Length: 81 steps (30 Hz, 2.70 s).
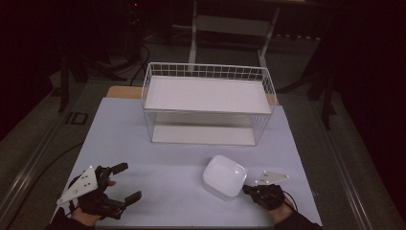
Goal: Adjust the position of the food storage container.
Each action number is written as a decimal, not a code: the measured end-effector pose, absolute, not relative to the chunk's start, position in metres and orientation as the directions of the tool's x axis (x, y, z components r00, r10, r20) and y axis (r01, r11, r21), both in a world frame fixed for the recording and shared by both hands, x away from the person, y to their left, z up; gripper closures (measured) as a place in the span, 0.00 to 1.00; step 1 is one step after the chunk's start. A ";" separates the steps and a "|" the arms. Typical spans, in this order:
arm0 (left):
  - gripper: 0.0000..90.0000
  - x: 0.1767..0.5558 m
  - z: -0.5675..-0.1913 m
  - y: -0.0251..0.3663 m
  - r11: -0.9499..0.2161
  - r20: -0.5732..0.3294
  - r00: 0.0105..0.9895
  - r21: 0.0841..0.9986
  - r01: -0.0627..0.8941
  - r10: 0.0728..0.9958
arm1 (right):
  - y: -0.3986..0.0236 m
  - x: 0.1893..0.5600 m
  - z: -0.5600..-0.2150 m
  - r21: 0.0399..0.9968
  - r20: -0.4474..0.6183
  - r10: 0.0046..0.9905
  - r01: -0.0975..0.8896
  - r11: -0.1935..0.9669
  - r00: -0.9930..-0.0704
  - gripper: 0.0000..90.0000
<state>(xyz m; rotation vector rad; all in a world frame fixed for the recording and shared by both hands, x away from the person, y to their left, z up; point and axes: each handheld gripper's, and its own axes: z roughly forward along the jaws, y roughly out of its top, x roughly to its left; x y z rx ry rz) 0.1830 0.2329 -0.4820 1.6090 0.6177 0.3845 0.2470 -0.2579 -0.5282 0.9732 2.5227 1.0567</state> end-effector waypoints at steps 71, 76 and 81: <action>0.00 0.184 -0.485 0.232 -0.049 -0.125 0.798 0.981 0.190 0.590 | -0.174 0.305 -0.524 0.735 0.016 0.577 0.400 0.547 -0.817 1.00; 0.00 0.184 -0.485 0.230 -0.052 -0.126 0.800 0.980 0.192 0.586 | -0.183 0.299 -0.514 0.756 0.013 0.594 0.397 0.521 -0.804 0.97; 0.00 0.185 -0.486 0.228 -0.054 -0.129 0.800 0.979 0.197 0.586 | -0.190 0.287 -0.505 0.778 0.025 0.602 0.394 0.490 -0.798 0.88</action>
